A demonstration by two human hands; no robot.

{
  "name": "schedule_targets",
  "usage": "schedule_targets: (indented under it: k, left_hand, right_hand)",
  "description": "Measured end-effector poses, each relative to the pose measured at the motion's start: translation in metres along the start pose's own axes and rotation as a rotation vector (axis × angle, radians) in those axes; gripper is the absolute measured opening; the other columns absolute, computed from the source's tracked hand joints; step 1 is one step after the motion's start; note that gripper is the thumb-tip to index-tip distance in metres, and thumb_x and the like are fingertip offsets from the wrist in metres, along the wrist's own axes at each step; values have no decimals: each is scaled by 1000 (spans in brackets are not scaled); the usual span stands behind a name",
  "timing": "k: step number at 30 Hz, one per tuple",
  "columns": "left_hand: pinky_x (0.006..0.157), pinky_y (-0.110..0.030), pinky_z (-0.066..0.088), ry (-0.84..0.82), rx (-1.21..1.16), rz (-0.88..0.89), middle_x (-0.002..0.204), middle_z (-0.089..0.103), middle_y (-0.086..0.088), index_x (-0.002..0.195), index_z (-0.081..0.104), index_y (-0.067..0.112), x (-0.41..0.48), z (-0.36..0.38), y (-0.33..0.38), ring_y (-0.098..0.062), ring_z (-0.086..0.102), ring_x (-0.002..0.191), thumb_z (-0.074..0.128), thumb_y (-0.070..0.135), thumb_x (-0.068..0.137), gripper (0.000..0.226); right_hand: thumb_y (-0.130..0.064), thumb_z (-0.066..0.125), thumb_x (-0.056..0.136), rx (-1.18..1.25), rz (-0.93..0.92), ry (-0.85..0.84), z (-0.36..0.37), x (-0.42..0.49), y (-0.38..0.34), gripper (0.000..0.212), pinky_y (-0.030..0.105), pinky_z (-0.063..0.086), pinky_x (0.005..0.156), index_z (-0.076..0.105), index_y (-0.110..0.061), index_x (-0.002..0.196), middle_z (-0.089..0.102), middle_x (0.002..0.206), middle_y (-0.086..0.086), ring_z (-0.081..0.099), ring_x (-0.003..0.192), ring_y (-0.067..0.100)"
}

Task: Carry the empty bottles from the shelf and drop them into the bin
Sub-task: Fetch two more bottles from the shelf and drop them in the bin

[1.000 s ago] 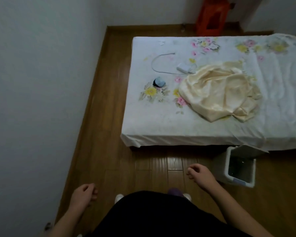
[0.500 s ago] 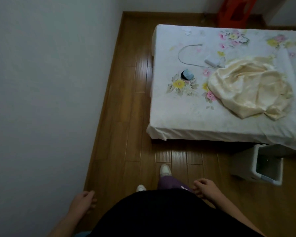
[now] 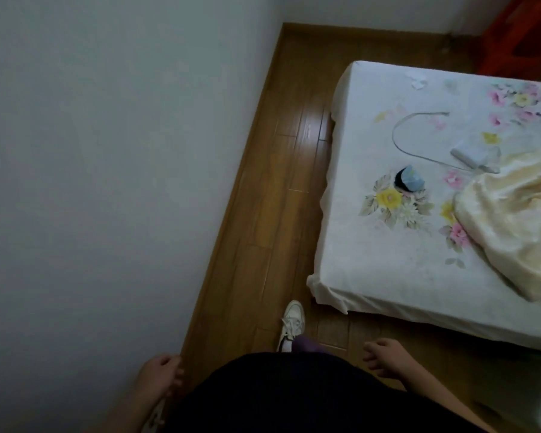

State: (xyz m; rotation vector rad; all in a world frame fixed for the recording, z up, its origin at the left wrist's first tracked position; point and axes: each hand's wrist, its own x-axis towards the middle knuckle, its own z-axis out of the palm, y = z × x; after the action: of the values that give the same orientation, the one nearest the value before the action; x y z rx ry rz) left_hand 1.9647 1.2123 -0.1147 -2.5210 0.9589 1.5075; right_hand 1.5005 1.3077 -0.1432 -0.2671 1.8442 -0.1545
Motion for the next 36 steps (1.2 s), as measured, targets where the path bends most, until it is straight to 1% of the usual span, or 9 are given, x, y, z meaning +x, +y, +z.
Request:
schedule_targets:
  k: [3,6,8,11,16,20,23,30,36]
  left_hand:
    - [52,-26,41,27,-38,12,75,71,-21,83,68,0,13,-19,31,-27,62,58,56,10,96,20]
    - [52,-25,40,28,-18,23,67,71,-16,79,66,2,27,-30,67,-24,60,50,57,10,95,20]
    - [51,-23,38,0,1,35,59,68,-11,76,65,2,38,-34,95,-21,57,44,56,9,95,22]
    - [46,-21,36,-11,36,45,62,68,-13,76,65,2,63,-40,143,-21,56,46,56,10,95,22]
    - [46,-20,34,-51,35,59,61,65,-13,76,63,2,121,-55,250,-21,52,43,55,8,95,22]
    - [43,-20,37,-113,56,133,72,66,-16,84,62,0,154,-64,364,-22,56,51,52,9,97,19]
    - [53,-24,41,-191,97,210,79,68,-16,84,63,2,171,-61,453,-24,59,59,52,12,98,20]
    - [66,-33,48,-272,237,432,88,73,-13,93,69,2,196,-50,639,-25,66,70,53,18,98,23]
    - [63,-31,48,-246,257,440,90,73,-13,93,69,5,236,-48,750,-24,66,72,52,19,98,22]
  right_hand:
    - [-15,53,99,-38,-180,-6,-3,5,-96,19,24,38,47,64,-3,91,63,76,12,55,57,19]
    - [-20,52,99,-100,-351,-22,-12,-5,-187,21,25,50,62,67,-7,100,71,94,12,67,79,22]
    - [-21,51,100,-68,-421,-27,-16,-6,-236,20,26,52,68,67,-9,104,70,98,11,68,88,24]
    - [-23,51,100,-30,-468,-26,-21,0,-293,21,28,53,75,67,-11,105,71,99,9,68,94,25]
    - [-24,50,100,1,-398,29,-36,33,-349,22,27,53,73,67,-10,104,71,99,9,68,91,23]
    - [-17,52,98,81,-243,103,-54,57,-371,23,29,49,65,68,0,100,72,99,19,64,74,21]
    - [-14,54,96,165,-145,150,-69,73,-384,22,31,45,61,68,3,99,72,93,19,61,67,22]
    - [-12,54,96,338,8,191,-108,97,-433,22,26,41,56,66,5,101,68,86,17,58,67,24]
    - [-12,55,95,366,23,184,-159,155,-518,21,25,42,56,66,4,102,70,87,16,58,66,23]
